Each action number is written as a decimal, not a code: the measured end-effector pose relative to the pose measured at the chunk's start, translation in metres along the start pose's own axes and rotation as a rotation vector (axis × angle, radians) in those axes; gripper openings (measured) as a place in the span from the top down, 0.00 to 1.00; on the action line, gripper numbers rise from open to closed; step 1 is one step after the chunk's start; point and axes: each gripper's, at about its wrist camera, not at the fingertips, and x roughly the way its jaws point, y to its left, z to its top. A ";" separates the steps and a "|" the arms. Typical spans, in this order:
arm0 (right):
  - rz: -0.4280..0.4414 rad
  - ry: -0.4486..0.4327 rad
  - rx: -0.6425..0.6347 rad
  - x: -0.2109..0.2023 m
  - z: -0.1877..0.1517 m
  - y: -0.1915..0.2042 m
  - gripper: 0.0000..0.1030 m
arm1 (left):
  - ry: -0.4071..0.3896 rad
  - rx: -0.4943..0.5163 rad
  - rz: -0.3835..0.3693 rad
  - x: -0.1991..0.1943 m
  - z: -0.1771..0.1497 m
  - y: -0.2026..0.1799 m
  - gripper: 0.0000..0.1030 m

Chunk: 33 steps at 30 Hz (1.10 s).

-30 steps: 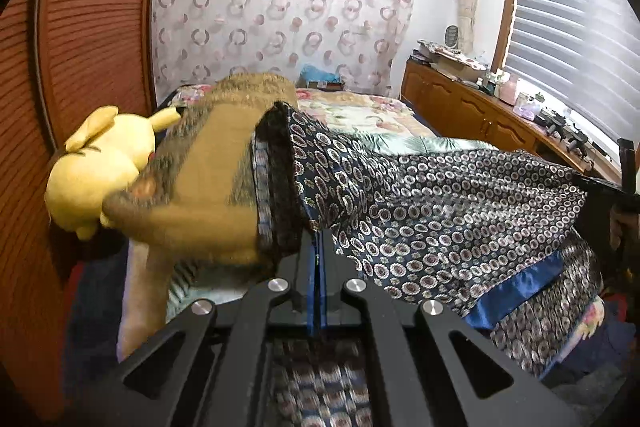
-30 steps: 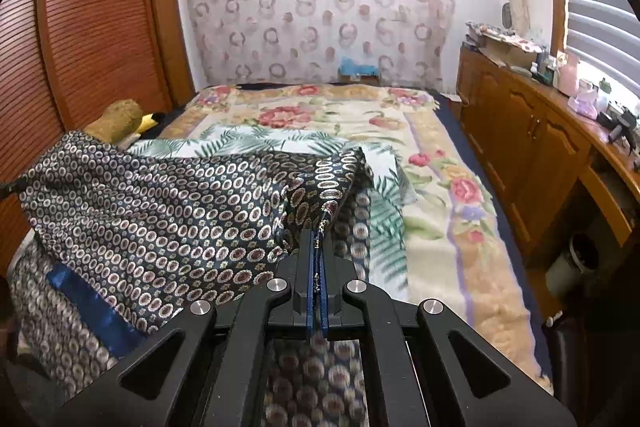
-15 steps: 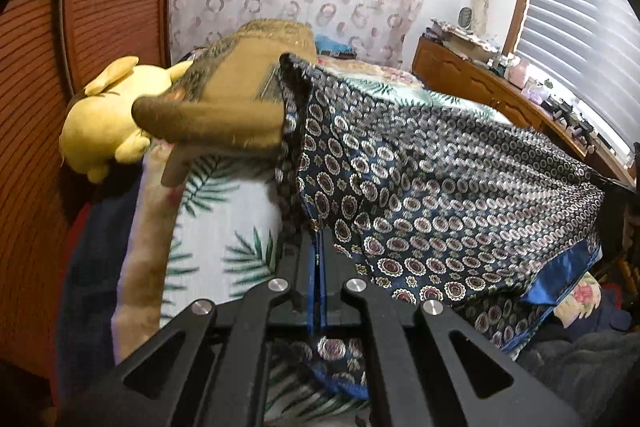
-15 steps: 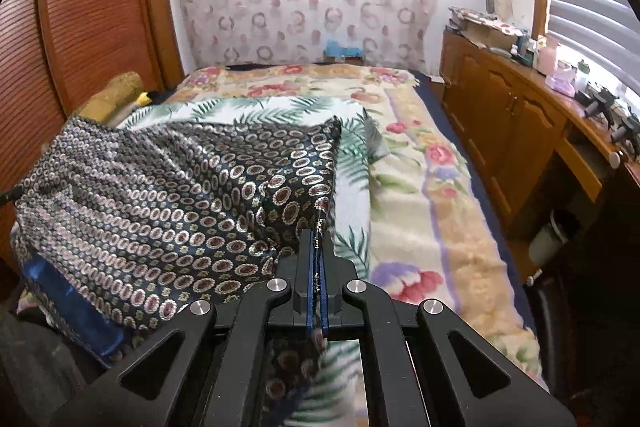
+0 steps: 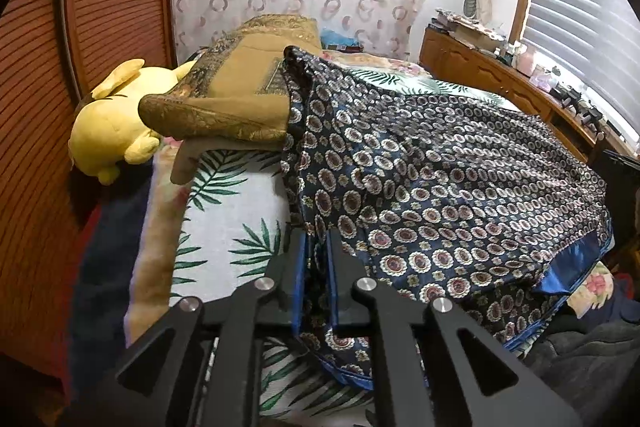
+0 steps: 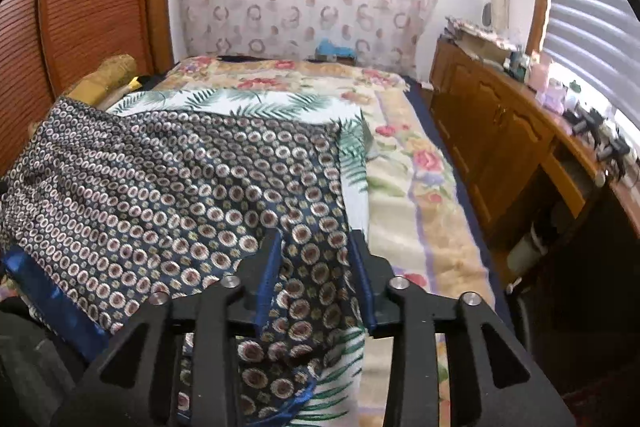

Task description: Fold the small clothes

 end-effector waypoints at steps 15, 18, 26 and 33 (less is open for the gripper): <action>0.216 0.067 -0.096 0.053 -0.011 0.105 0.65 | -0.004 0.035 0.029 0.002 0.004 -0.009 0.60; 0.244 0.095 -0.115 0.068 -0.015 0.121 0.65 | 0.018 0.029 0.034 0.008 0.001 -0.007 0.55; 0.219 0.088 -0.139 0.076 -0.021 0.129 0.52 | 0.064 -0.003 0.061 0.023 -0.011 0.008 0.49; 0.218 0.091 -0.138 0.077 -0.021 0.128 0.36 | 0.060 -0.054 0.072 0.026 -0.021 0.017 0.49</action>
